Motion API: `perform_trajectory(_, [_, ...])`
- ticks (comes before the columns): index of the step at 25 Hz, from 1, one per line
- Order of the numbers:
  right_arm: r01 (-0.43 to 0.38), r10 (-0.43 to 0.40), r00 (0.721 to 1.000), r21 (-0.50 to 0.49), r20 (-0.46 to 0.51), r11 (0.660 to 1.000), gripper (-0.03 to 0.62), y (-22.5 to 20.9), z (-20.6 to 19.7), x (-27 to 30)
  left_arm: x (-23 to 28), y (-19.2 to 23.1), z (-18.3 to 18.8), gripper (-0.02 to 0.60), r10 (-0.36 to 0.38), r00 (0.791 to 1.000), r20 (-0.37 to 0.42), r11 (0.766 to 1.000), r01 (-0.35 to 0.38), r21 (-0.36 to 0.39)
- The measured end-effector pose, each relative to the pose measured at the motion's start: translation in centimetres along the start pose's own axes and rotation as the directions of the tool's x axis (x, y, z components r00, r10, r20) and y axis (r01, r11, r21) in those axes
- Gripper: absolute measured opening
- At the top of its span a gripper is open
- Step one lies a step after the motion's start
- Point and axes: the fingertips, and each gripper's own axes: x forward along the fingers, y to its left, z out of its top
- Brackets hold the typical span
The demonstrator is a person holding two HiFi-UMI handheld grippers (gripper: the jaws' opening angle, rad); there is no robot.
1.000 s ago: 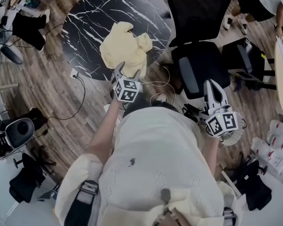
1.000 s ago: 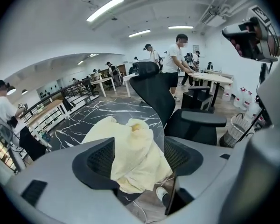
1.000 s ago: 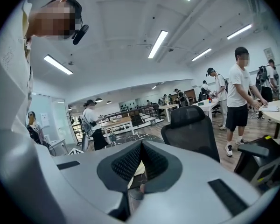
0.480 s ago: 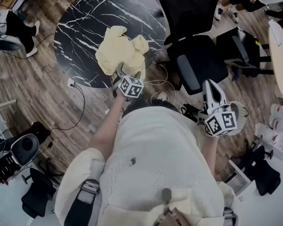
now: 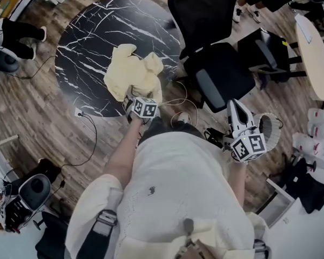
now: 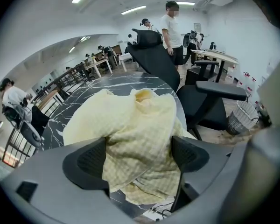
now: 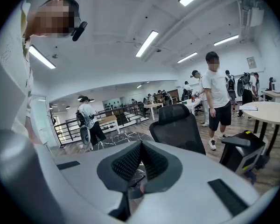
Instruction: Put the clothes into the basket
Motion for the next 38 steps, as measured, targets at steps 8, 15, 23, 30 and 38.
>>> perform_trajectory(8, [0.031, -0.031, 1.0, 0.013, -0.003, 0.999, 0.008, -0.4, -0.1, 0.4, 2.1, 0.4, -0.5, 0.445, -0.094, 0.994, -0.048, 0.992, 0.09, -0.091])
perform_trajectory(15, [0.051, -0.051, 0.999, 0.02, -0.003, 0.998, 0.009, -1.1, -0.1, 0.6, 2.9, -0.2, -0.6, 0.323, -0.169, 0.984, -0.055, 0.979, 0.161, -0.121])
perform_trajectory(23, [0.056, -0.055, 0.998, 0.037, -0.013, 0.998, 0.009, -2.1, 0.0, 0.8, 2.6, -0.9, -0.1, 0.196, -0.23, 0.967, -0.113, 0.97, 0.218, -0.108])
perform_trajectory(30, [0.039, -0.039, 0.999, 0.039, -0.007, 0.998, 0.009, -2.7, 0.0, 1.0, 2.2, -1.3, -0.1, 0.149, -0.258, 0.956, -0.141, 0.959, 0.236, -0.157])
perform_trajectory(38, [0.018, -0.018, 1.0, 0.041, -0.012, 0.999, 0.009, -3.9, 0.5, 0.4, -1.3, -2.5, 1.8, 0.124, -0.267, 0.962, -0.051, 0.943, 0.251, -0.217])
